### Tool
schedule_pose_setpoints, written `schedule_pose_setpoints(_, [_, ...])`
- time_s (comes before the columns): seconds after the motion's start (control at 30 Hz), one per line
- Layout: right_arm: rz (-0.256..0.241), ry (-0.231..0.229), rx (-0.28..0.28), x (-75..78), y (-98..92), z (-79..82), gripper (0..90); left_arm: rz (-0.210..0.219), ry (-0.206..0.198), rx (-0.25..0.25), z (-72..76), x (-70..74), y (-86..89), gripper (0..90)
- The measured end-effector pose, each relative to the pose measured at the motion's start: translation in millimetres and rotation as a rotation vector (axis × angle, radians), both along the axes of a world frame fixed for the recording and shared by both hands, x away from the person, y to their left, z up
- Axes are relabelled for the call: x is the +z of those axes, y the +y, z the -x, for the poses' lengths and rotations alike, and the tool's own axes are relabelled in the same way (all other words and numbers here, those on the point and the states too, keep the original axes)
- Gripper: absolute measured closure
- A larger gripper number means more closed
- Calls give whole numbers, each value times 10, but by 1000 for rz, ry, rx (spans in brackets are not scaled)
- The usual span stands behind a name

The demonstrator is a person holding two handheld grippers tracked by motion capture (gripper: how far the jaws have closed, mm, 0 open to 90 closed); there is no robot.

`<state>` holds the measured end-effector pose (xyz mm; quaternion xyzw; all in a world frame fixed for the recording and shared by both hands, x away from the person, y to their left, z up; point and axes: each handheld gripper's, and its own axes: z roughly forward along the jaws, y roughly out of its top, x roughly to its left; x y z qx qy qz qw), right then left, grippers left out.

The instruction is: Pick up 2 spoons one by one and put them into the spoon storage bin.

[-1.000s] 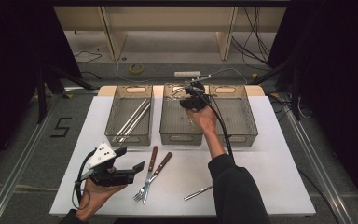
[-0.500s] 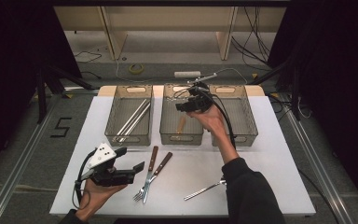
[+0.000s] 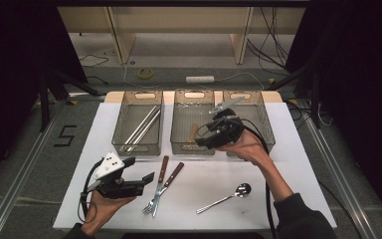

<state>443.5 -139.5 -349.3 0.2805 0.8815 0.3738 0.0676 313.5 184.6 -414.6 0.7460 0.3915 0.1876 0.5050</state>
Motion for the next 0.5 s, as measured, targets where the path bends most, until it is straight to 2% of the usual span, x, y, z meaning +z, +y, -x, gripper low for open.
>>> schedule_pose_setpoints(0.13, [42, 10, 34, -108, -103, 165, 272, -9, 2, -4, -7, -5, -1, 158])
schedule_pose_setpoints(0.5, [123, 47, 69, -369, -285, 534, 263, -9, 5, -1, -11, -12, -6, 157])
